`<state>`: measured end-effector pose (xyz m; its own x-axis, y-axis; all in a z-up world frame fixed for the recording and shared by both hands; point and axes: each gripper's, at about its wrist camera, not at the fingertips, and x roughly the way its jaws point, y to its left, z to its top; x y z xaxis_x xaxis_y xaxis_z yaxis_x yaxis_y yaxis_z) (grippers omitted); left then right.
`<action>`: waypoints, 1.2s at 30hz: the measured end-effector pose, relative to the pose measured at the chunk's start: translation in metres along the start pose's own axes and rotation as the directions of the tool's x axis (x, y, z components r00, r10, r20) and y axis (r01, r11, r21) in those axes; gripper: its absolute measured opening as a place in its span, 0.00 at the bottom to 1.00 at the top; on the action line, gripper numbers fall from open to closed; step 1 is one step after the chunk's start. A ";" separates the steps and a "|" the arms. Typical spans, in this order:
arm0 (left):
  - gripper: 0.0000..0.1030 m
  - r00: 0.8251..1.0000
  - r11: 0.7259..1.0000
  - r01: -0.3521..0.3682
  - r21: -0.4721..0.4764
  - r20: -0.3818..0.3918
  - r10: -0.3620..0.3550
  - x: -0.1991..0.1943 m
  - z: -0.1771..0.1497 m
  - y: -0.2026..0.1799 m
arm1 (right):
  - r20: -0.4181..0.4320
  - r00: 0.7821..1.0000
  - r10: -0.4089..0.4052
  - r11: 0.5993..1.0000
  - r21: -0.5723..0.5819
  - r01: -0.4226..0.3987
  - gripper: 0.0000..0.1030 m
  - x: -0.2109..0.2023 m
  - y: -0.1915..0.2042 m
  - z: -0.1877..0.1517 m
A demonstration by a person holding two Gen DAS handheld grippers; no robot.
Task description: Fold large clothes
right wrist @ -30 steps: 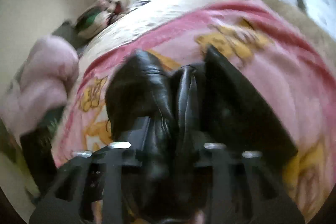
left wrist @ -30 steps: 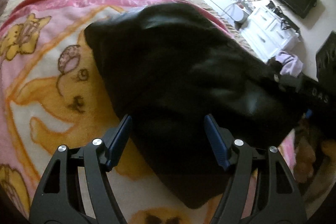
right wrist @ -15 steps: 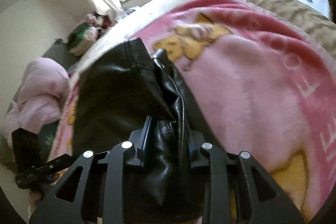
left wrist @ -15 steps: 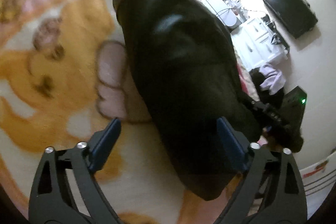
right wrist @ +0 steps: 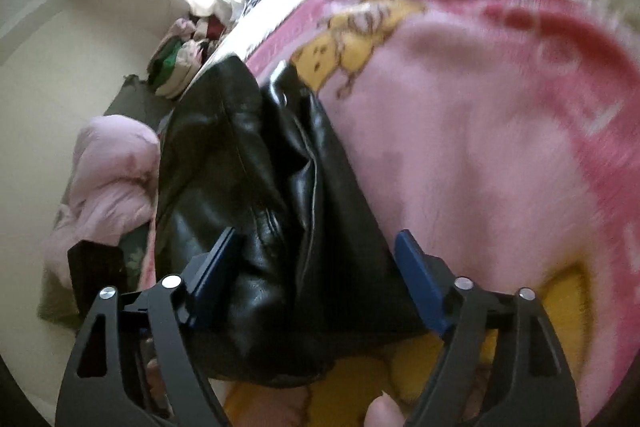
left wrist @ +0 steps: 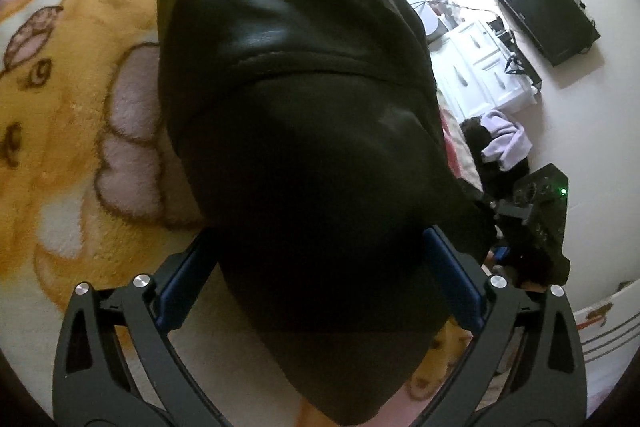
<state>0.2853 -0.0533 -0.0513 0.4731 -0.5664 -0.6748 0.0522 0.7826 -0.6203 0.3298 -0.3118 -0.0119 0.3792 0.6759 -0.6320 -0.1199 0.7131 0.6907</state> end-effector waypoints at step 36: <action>0.89 0.941 0.900 -0.338 0.275 0.124 0.315 -0.038 -0.009 -0.020 | 0.221 0.965 -0.140 0.990 0.052 0.132 0.78 -0.021 0.065 -0.083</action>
<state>0.2587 -0.0492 -0.0168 0.5708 -0.2545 -0.7807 0.1291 0.9667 -0.2208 0.2380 -0.2643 0.0165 0.5855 0.5112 -0.6292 -0.0211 0.7855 0.6185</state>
